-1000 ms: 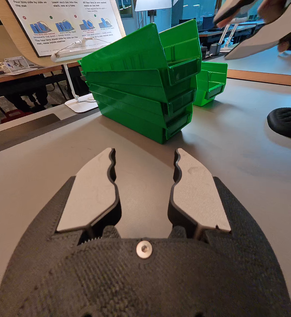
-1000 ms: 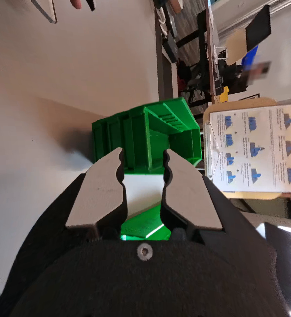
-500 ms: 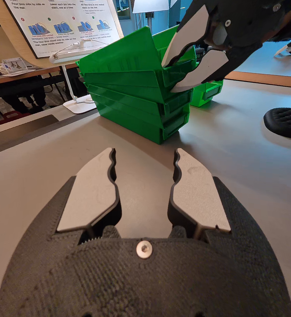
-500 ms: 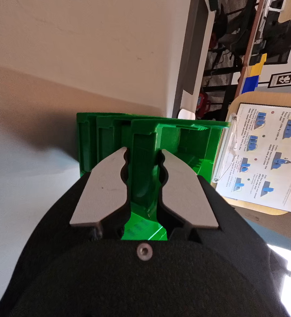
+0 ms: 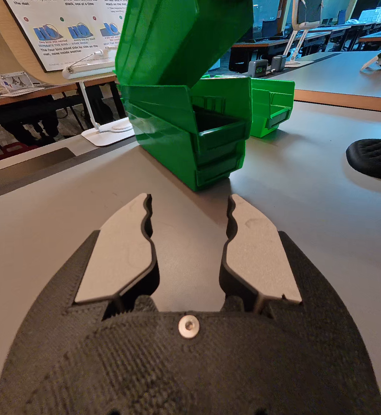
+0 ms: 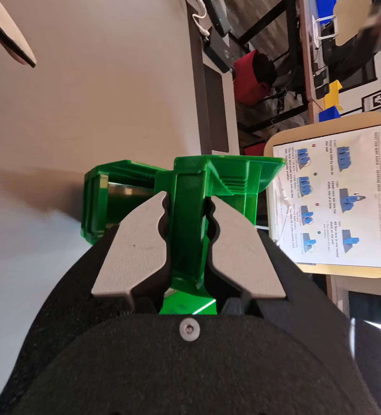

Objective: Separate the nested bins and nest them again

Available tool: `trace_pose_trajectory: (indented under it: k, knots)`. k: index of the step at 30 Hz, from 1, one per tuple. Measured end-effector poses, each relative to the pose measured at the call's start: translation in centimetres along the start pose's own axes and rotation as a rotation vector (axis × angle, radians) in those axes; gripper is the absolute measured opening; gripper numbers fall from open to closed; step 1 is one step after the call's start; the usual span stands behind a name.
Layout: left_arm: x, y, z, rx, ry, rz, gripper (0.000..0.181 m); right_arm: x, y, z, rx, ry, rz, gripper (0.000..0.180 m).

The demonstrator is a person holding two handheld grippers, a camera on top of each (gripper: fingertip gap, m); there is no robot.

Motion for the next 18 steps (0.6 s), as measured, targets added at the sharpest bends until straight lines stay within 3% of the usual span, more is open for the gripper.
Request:
trace_pose_trajectory:
  k: [9,18]
  knots:
    - [0.0,0.0,0.0,0.002,-0.001,0.003,0.064,-2.5,-1.1,-1.5,-0.051,0.099,-0.069,0.03]
    - [0.0,0.0,0.0,0.002,-0.001,0.0,0.064,-7.9,-0.9,-2.0,-0.16,0.249,-0.086,0.031]
Point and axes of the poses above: each gripper's, where its closed fingertips meet, x out along the fingers, y out of its underside, z = x × y across the jaws, the point moved 7 cm from there along -x, back along the fingers, and after that the axes turned 2 degrees about x, right-handed, at the moved point
